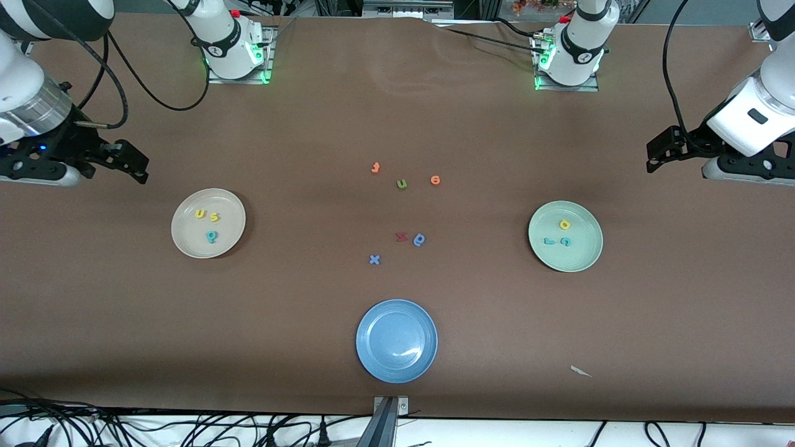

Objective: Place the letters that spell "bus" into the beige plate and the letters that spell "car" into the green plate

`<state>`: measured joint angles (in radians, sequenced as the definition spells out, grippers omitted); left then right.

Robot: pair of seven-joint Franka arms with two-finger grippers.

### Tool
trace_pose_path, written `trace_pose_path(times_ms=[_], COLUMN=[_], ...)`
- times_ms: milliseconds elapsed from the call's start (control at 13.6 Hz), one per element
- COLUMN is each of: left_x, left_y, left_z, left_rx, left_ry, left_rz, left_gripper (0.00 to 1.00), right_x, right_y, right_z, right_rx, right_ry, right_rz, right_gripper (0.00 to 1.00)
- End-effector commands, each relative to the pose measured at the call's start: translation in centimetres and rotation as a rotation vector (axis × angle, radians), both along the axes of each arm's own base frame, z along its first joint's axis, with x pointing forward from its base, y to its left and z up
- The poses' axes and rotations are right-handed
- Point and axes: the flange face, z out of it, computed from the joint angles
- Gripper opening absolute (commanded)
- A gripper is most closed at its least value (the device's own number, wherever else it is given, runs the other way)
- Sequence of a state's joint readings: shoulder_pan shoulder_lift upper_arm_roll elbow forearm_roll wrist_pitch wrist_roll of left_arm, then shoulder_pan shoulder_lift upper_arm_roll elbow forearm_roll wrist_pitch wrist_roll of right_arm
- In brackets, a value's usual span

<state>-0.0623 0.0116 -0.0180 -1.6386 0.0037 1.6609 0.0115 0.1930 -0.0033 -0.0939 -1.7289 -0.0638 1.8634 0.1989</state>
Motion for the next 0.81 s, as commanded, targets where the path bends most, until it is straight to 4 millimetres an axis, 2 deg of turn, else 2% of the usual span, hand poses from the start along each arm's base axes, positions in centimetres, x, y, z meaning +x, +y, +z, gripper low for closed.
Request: trace_pose_path(times_ms=[0, 221, 737], left_x=[-0.2, -0.5, -0.8], left_y=[-0.1, -0.2, -0.1], left_z=[1.3, 1.3, 1.2], left_rx=[0.025, 0.032, 0.034], left_ry=[0.010, 0.034, 0.057], left_rz=[0.002, -0.001, 0.001], left_gripper=[1.00, 1.00, 1.00], right_x=[0.0, -1.4, -2.9], right_y=[0.0, -0.4, -1.2], right_z=[0.4, 0.7, 0.1], right_rx=[-0.002, -0.004, -0.001], right_ry=[-0.035, 0.027, 0.155], right_rz=[-0.001, -0.005, 0.002], right_gripper=[1.00, 1.00, 1.00])
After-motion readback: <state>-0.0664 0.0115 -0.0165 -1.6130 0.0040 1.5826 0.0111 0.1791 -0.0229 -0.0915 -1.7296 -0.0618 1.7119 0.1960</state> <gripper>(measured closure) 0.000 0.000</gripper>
